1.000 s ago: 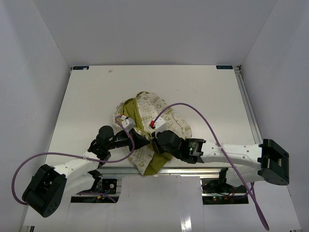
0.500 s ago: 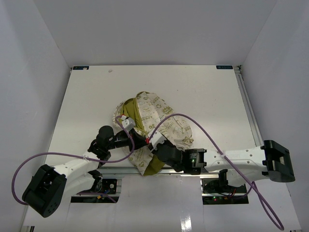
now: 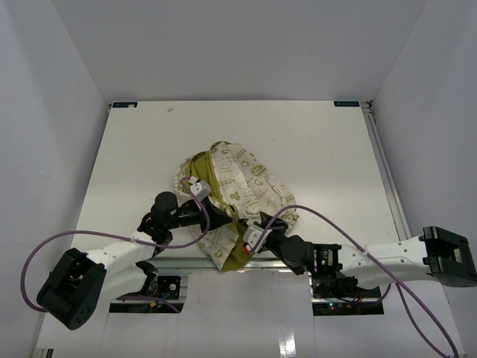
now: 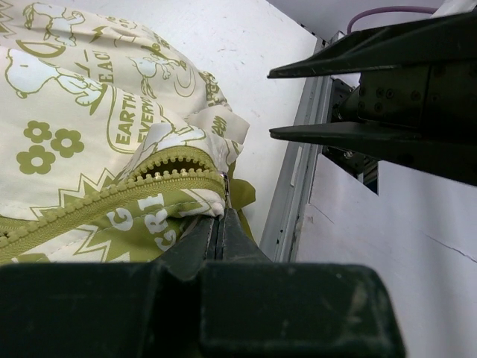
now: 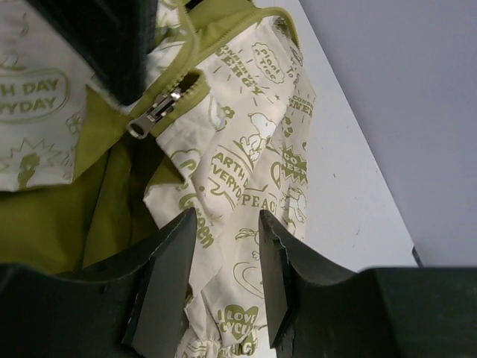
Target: Zip up the jacket
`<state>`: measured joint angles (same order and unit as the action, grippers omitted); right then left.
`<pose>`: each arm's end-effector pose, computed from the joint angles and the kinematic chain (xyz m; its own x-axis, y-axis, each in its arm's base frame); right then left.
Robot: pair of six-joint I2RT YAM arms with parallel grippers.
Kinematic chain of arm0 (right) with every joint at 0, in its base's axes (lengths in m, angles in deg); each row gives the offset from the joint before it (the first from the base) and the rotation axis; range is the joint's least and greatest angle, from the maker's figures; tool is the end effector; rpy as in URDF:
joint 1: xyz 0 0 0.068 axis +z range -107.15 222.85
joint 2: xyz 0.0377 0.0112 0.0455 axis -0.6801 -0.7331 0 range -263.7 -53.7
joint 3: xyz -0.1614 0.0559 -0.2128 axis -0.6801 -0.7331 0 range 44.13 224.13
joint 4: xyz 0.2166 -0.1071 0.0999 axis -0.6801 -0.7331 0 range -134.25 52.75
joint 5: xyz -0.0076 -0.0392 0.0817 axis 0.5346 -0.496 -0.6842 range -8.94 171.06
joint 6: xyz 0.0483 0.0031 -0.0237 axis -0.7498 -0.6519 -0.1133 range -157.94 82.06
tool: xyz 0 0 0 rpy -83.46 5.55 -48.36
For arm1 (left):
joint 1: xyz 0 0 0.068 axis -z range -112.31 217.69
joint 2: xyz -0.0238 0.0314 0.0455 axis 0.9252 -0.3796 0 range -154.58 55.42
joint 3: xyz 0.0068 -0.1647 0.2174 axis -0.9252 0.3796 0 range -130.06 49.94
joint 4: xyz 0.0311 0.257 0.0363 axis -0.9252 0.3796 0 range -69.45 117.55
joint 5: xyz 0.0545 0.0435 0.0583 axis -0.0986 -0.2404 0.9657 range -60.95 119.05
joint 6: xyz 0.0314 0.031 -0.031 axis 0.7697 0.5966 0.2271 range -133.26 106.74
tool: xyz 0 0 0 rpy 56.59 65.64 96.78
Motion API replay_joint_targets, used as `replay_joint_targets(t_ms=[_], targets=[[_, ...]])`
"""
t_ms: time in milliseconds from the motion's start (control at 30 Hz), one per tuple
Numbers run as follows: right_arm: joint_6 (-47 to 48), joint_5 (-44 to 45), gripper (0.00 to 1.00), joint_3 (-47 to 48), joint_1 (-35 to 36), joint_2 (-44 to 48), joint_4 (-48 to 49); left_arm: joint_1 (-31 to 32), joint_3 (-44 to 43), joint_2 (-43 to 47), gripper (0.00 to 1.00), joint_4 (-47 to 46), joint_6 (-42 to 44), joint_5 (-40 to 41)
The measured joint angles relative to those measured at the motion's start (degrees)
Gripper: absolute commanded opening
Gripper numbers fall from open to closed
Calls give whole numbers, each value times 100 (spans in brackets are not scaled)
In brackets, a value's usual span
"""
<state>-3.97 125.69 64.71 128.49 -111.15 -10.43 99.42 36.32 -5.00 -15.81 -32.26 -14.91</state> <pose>0.0407 0.2053 0.2198 0.3561 -0.5598 -0.7482 -0.5522 0.5198 -0.6518 0.1564 -0.1257 0.1875 -0.4582 0.0078 -0.8888 0.8567 0.2705 -0.4392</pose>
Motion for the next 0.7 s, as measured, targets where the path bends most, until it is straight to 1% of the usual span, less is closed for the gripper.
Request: replay_joint_targets(t_ms=[200,400,533,700], targets=[[1211,-312,48,-621,403,-22,1066,0,-6,-50,0,9,-56,-58],[2032,-624,49,-842,607,-284,1985,0,-6,-54,0,9,-97,-116],[2506,-726,49,-849,635,-777,2684,0,-6,-56,0,2,-117,-160],[2923,-771,49,-839,637,-1366,3111,0,-6,-94,0,-8,-147,-206]])
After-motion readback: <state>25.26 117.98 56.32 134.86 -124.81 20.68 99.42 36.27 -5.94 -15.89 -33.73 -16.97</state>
